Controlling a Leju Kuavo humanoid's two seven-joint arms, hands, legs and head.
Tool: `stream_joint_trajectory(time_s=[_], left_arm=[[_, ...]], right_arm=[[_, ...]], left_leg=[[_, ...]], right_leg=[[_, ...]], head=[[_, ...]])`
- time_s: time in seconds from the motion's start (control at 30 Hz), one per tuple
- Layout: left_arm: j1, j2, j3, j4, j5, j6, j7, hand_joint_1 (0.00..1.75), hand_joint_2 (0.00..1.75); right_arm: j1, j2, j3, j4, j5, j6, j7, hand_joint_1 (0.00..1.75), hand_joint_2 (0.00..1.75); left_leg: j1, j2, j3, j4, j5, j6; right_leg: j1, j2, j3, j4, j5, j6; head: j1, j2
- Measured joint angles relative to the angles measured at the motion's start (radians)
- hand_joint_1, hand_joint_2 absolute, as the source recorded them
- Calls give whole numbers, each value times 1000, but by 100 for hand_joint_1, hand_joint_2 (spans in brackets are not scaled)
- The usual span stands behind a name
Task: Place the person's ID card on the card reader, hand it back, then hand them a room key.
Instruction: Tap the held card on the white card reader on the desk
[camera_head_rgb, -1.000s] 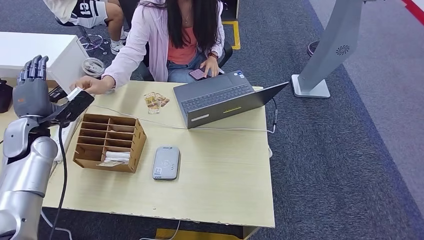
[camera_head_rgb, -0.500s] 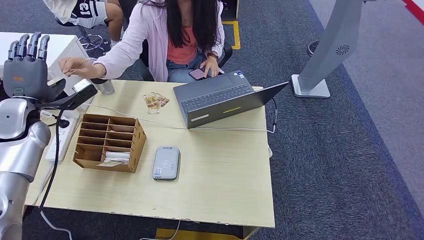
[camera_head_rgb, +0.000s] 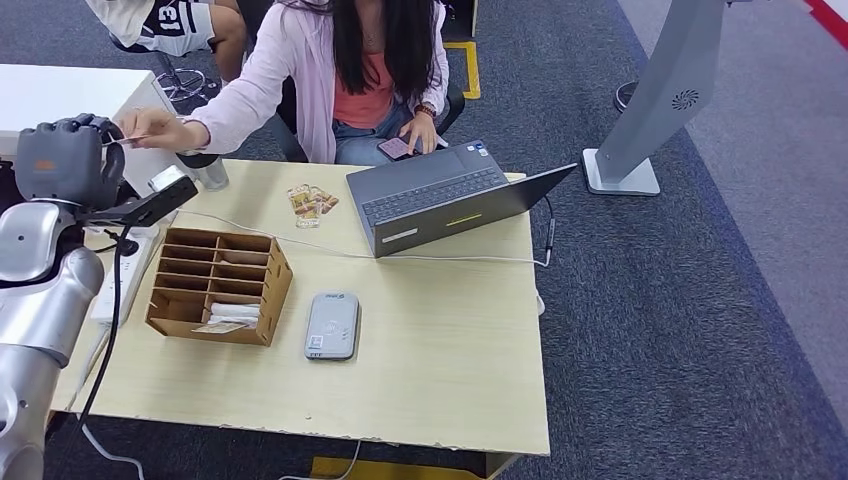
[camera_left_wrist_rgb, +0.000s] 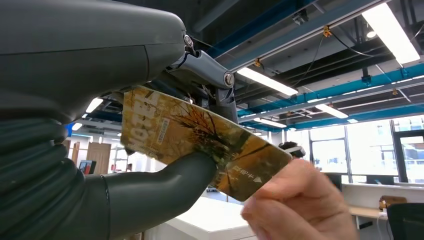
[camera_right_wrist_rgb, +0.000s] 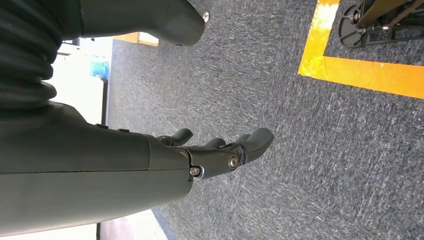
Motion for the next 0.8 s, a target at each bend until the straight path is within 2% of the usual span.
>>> stream_joint_trajectory(time_s=[0.33,0.8], left_arm=[[18,-1,-4,2,25,3,-24,175,175],[67,-27,-12,-5,52,9,-62,175,175]], right_arm=[[0,0,0,0,0,0,-1,0,175],[0,0,0,0,-1,0,-1,0,175]], left_leg=[[0,0,0,0,0,0],[0,0,0,0,0,0]], right_leg=[[0,0,0,0,0,0],[0,0,0,0,0,0]], head=[[0,0],[0,0]])
